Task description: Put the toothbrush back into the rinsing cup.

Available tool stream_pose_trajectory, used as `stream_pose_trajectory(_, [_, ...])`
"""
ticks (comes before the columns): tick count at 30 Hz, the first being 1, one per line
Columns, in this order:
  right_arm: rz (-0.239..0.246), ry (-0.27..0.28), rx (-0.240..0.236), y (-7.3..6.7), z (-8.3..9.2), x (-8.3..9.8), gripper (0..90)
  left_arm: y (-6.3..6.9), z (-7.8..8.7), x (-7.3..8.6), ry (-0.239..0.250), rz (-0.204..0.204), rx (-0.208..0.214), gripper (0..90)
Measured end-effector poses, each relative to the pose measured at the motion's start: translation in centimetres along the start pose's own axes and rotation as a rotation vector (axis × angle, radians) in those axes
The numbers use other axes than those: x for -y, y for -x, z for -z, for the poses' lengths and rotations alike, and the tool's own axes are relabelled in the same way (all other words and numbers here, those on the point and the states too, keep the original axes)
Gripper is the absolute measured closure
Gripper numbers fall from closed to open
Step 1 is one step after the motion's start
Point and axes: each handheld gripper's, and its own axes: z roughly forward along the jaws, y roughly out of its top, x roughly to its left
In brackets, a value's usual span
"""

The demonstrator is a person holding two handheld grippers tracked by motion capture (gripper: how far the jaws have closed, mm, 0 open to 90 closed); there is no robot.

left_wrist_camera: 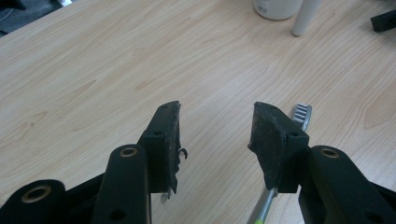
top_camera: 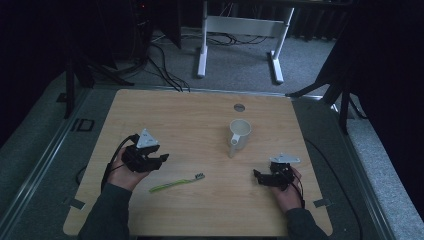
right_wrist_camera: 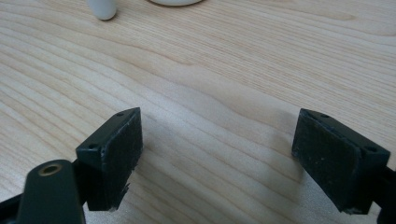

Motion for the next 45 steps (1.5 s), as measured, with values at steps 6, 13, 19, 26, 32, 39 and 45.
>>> stream_pose_trajectory(6, [0.000, 0.000, 0.000, 0.0, 0.0, 0.0, 15.9, 0.1, -0.1, -0.5, -0.017, -0.016, 0.001, 53.3])
stream_pose_trajectory(13, [-0.001, 0.000, 0.000, 0.0, 0.0, 0.0, 16.0, 0.2, -0.1, -1.1, -0.029, -0.035, 0.005, 53.3])
stream_pose_trajectory(19, [-0.001, 0.000, 0.000, 0.0, 0.0, 0.0, 16.0, 0.5, -0.2, -1.5, -0.041, -0.051, 0.004, 53.3])
stream_pose_trajectory(26, [-0.002, 0.000, 0.000, 0.0, 0.0, 0.0, 16.0, 0.5, -0.4, -2.1, -0.053, -0.067, 0.010, 53.3])
stream_pose_trajectory(32, [-0.002, 0.000, 0.000, 0.0, 0.0, 0.0, 16.0, 0.6, -0.6, -2.4, -0.066, -0.083, 0.021, 55.9])
stream_pose_trajectory(39, [-0.001, 0.000, 0.001, 0.0, 0.0, 0.0, 16.0, 0.8, -0.4, -3.0, -0.074, -0.103, 0.025, 56.1])
stream_pose_trajectory(45, [-0.001, 0.000, 0.001, 0.0, 0.0, 0.0, 16.0, 0.8, -0.2, -3.5, -0.076, -0.117, 0.029, 56.0])
